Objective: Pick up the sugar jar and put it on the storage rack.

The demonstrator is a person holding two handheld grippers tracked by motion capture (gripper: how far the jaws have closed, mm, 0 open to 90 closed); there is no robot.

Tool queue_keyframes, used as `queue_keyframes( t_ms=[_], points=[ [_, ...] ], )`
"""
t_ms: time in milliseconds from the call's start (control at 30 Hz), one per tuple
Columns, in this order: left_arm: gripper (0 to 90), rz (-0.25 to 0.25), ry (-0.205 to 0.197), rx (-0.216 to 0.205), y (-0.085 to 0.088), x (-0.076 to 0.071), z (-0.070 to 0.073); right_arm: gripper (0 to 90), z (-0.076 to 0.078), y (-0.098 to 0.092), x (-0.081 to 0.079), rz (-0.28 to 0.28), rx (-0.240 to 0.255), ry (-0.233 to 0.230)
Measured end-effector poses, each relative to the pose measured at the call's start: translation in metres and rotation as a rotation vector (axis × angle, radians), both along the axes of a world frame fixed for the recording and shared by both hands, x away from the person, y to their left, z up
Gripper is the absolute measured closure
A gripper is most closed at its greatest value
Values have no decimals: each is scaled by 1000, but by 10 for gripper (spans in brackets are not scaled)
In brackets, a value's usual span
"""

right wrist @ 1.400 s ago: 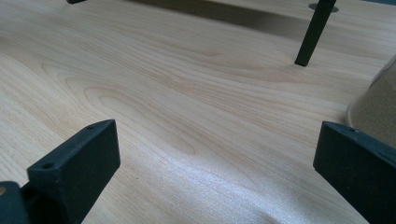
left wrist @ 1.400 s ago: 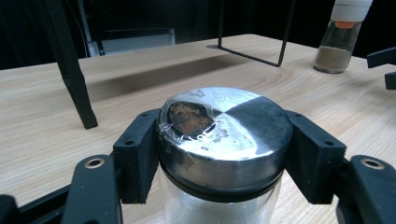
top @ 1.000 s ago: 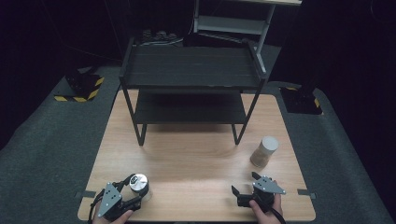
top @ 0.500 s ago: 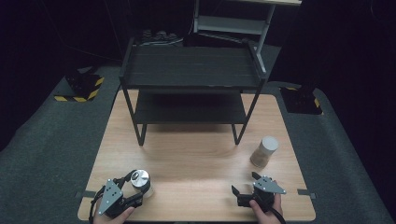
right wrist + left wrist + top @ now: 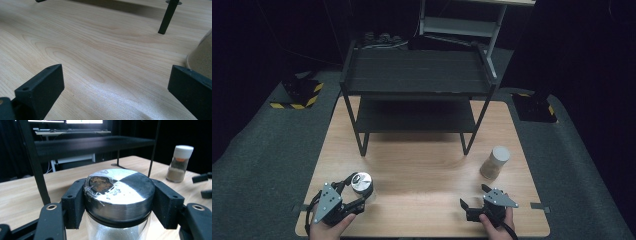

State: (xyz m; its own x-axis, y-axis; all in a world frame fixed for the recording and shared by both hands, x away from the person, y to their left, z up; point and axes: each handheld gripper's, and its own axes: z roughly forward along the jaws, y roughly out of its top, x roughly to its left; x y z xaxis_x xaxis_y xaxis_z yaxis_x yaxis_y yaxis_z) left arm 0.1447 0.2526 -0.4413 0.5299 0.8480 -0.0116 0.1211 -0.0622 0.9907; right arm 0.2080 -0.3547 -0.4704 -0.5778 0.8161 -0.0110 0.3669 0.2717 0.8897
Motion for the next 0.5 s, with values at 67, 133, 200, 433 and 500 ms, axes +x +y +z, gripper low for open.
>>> queue_keyframes(
  t_ms=[67,133,200,433,500],
  points=[
    [351,1,-8,-4,-3,5,10,6,0,-1,0,2,1,0],
    [350,0,-10,2,-3,7,14,6,0,-1,0,3,2,0],
    [351,-4,-18,4,-6,11,21,5,0,-1,0,3,5,1],
    [351,-24,-47,7,-13,24,46,5,0,-3,1,7,12,4],
    [351,-24,-52,6,-15,27,52,6,-1,-3,1,7,15,3]
  ],
)
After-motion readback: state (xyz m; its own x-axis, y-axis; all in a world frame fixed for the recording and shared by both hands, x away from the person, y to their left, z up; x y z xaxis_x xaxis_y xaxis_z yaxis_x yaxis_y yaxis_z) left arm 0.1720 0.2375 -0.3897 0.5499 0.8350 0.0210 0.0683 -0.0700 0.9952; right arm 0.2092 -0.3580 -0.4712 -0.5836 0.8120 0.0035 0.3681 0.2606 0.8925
